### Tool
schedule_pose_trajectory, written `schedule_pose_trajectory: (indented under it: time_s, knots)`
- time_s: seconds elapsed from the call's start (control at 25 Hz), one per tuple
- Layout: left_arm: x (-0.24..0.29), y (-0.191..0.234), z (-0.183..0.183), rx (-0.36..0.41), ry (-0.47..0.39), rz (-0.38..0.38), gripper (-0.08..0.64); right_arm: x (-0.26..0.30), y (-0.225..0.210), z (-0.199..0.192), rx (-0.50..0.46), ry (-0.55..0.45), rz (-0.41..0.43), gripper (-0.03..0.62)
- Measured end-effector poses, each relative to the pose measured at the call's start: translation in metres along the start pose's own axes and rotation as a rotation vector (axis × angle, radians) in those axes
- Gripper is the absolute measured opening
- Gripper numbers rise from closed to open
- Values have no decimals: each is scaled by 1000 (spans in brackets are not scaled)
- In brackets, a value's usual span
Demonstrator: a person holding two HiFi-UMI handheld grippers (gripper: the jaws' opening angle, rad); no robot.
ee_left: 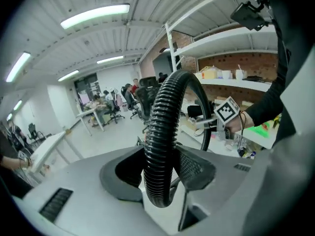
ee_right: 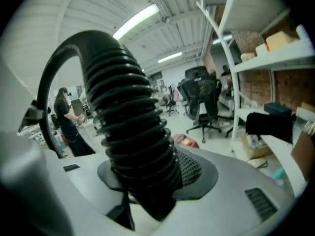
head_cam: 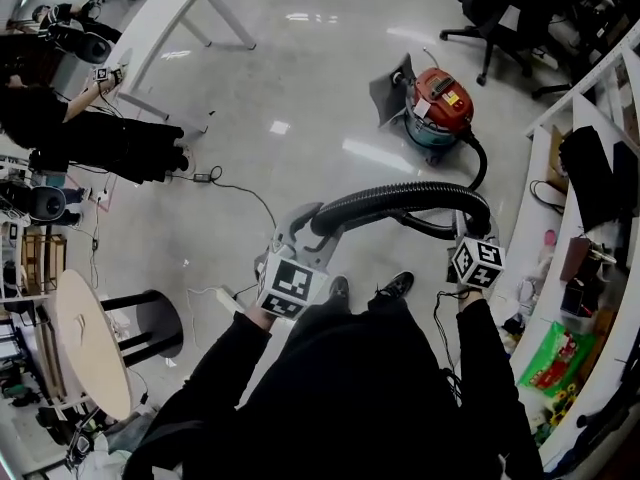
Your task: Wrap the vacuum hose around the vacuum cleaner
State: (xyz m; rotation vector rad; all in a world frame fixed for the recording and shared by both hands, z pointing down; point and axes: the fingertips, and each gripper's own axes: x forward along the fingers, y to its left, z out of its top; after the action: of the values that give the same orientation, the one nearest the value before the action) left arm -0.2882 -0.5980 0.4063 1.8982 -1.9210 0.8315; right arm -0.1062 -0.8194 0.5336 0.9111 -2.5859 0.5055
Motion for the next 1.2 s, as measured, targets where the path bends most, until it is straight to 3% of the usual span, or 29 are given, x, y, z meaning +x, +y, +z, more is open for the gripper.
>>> schedule_pose_trajectory:
  time_s: [0.04, 0.08, 0.12, 0.2, 0.28, 0.36, 0.4, 0.52, 0.68, 0.76, 0.88, 0.96, 1.0, 1.04, 1.2]
  knots:
    - [1, 2, 7, 59, 4, 28, 195, 9, 4, -24, -9, 89, 43, 229]
    - [3, 2, 14, 141, 11, 53, 195, 15, 7, -46, -40, 181, 70, 345]
    - [5, -1, 21, 233, 18, 69, 195, 15, 7, -66, -83, 265, 77, 388]
    - [12, -11, 33, 403, 26, 76, 194, 3, -3, -93, -131, 386, 46, 410]
    - [22, -26, 41, 555, 31, 59, 193, -20, -21, -104, -97, 447, -16, 410]
    - [33, -42, 46, 673, 30, 29, 194, -46, -39, -98, -71, 460, -76, 410]
    - [38, -50, 49, 715, 29, 12, 195, -59, -43, -85, -101, 435, -92, 410]
    - [60, -67, 57, 794, 36, -35, 195, -85, -22, -6, -380, 248, -61, 410]
    - [91, -77, 62, 904, 81, -103, 198, -82, 58, 84, -777, -5, 98, 410]
    - [104, -84, 67, 969, 99, -142, 200, -65, 91, 96, -932, -45, 150, 410]
    - [121, -100, 83, 1040, 69, -218, 202, -27, 108, 81, -1116, 11, 136, 408]
    - [131, -104, 94, 1071, 57, -243, 202, -5, 99, 77, -1145, 64, 72, 403]
    - [137, -103, 97, 1077, 54, -254, 202, 2, 91, 81, -1120, 81, 39, 344]
    - [144, -102, 100, 1076, 38, -263, 202, 8, 83, 85, -1085, 102, 18, 228]
    - [168, -85, 112, 1034, -82, -256, 201, 42, 59, 84, -1049, 258, 2, 229]
